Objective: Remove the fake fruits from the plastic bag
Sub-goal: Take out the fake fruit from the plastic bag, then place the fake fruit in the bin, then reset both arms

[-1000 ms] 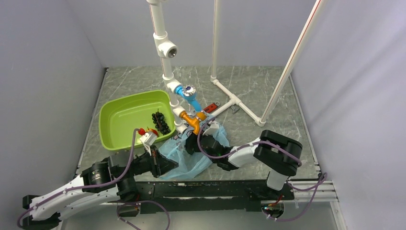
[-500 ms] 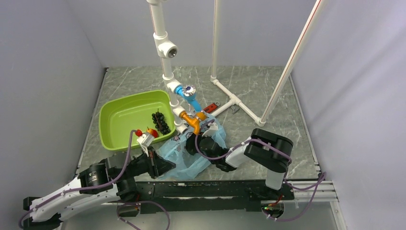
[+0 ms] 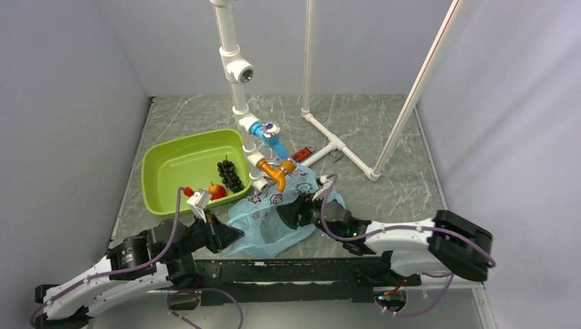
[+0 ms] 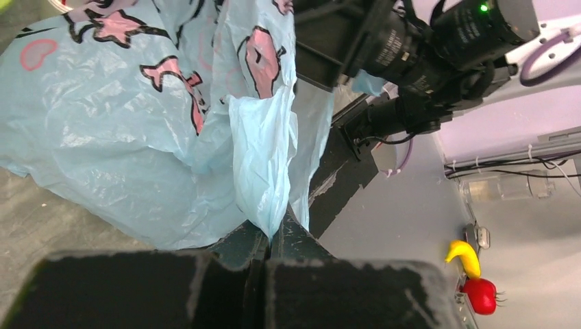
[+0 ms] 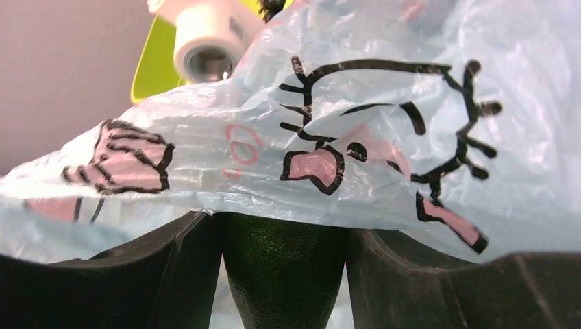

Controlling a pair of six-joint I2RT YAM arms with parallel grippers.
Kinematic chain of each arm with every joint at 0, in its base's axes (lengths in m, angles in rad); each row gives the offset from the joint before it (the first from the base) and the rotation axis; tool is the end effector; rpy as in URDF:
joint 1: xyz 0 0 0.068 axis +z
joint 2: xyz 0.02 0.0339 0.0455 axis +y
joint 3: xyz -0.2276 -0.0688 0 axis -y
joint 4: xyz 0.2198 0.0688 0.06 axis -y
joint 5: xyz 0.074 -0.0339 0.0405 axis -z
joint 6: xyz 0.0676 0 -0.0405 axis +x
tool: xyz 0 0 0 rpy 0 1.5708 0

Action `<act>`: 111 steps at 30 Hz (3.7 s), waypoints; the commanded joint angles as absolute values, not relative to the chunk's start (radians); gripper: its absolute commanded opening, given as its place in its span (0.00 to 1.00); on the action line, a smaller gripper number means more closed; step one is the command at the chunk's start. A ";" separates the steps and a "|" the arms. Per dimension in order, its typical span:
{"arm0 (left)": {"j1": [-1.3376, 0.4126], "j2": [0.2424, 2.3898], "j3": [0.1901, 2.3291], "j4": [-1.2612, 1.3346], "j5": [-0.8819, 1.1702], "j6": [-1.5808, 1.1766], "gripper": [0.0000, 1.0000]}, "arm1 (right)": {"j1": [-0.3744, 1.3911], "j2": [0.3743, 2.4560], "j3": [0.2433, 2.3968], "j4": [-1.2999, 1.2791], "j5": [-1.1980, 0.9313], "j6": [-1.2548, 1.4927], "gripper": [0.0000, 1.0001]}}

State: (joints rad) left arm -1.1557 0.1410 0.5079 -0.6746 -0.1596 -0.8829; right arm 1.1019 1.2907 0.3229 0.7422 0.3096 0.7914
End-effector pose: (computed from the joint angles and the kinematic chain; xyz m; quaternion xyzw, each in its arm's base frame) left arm 0.0552 -0.0986 0.2377 0.0628 0.8035 -0.4676 0.3632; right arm 0.1386 0.2280 0.1543 -0.0246 0.7784 0.4290 0.4576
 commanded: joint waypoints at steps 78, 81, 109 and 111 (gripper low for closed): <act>-1.160 -0.122 0.522 -1.120 -0.392 -1.261 0.00 | 1.235 2.163 2.085 -0.213 0.548 -0.022 0.69; -1.160 -0.120 0.523 -1.120 -0.390 -1.260 0.00 | 1.233 2.164 2.086 -0.221 0.553 -0.024 0.80; -1.160 0.142 0.483 -0.669 -0.263 -0.980 0.07 | 1.471 1.228 1.318 -0.295 0.376 0.129 0.87; -1.160 0.226 0.489 -0.598 -0.256 -0.963 0.07 | 1.472 1.124 1.252 -0.279 0.398 0.152 0.87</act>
